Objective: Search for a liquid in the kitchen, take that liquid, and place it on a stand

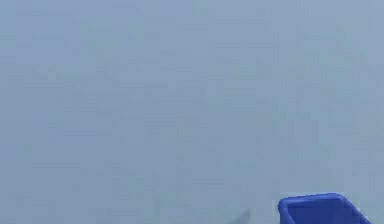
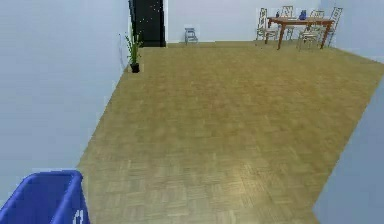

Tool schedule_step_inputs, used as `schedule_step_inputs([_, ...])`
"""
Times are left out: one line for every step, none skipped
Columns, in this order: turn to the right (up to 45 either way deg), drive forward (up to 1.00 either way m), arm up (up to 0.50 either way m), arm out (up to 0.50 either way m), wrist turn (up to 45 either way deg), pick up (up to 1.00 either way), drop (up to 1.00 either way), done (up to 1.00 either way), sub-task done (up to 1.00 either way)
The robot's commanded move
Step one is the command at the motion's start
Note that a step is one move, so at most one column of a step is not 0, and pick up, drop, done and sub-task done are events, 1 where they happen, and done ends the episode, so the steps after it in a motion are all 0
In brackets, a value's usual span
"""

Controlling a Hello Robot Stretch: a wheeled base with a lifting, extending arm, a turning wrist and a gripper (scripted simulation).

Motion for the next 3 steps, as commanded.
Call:
schedule_step_inputs([45.0, 0.00, 0.00, 0.00, 0.0, 0.00, 0.00, 0.00, 0.00])
schedule_step_inputs([45.0, 0.00, 0.00, 0.00, 0.0, 0.00, 0.00, 0.00, 0.00])
schedule_step_inputs([45.0, 0.00, 0.00, 0.00, 0.0, 0.00, 0.00, 0.00, 0.00])
